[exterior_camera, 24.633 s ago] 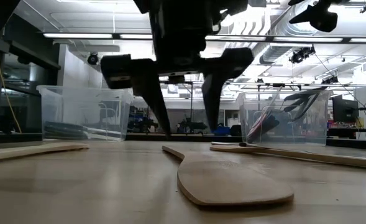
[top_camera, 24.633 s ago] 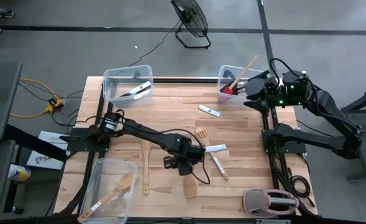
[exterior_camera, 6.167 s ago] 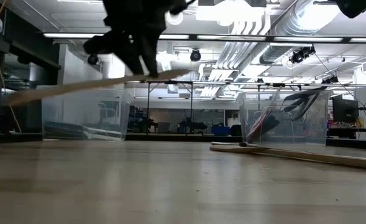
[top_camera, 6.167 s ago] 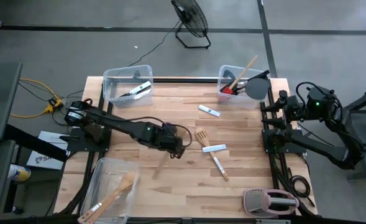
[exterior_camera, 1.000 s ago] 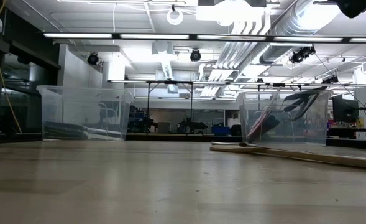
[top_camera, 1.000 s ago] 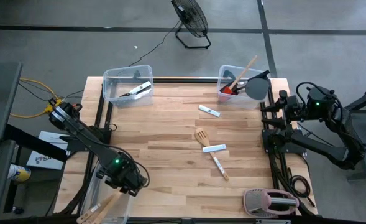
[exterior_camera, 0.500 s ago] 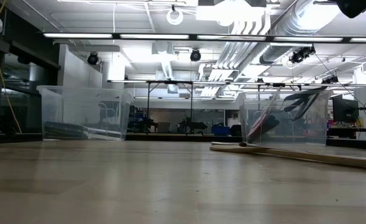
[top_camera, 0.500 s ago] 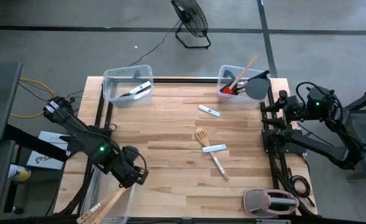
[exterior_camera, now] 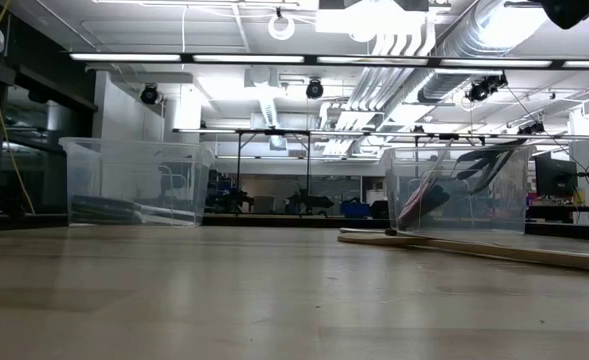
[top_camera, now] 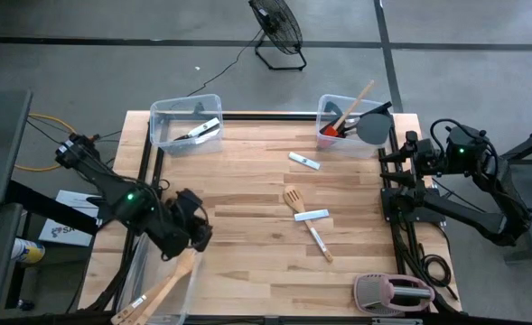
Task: Pick & Place Kitchen Items
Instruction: Put the brown serving spoon into the bottom transparent bin
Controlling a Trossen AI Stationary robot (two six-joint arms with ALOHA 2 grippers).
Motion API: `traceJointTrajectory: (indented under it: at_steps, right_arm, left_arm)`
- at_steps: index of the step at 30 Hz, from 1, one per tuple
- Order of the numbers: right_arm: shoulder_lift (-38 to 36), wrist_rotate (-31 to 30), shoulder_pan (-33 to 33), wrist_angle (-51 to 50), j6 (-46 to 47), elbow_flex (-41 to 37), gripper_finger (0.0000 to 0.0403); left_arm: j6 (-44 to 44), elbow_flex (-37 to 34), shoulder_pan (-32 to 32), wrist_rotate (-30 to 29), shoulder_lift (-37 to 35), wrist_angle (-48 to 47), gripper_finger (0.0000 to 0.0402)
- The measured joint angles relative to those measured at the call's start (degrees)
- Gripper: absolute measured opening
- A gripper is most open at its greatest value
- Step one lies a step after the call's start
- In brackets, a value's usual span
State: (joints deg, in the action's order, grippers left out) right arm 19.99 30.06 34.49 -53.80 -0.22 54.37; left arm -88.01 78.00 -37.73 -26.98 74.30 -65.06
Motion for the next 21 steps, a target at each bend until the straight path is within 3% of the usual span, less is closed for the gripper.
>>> traceJointTrajectory:
  at_steps: [7, 11, 16, 21]
  right_arm:
    - [0.0, 0.0, 0.0, 0.0, 0.0, 0.0, 0.0215]
    - [0.0, 0.0, 0.0, 0.0, 0.0, 0.0, 0.0215]
    - [0.0, 0.0, 0.0, 0.0, 0.0, 0.0, 0.0215]
    - [0.0, 0.0, 0.0, 0.0, 0.0, 0.0, 0.0215]
  left_arm:
    - [19.7, 0.0, 4.1, -10.1, -2.3, 1.5, 0.0141]
    - [29.2, 0.0, 7.9, -12.6, -3.9, 1.8, 0.0141]
    - [45.0, -1.1, 13.3, -11.2, -5.9, 9.5, 0.0141]
    - [65.9, -9.1, 19.5, -1.4, -9.0, 30.1, 0.0141]
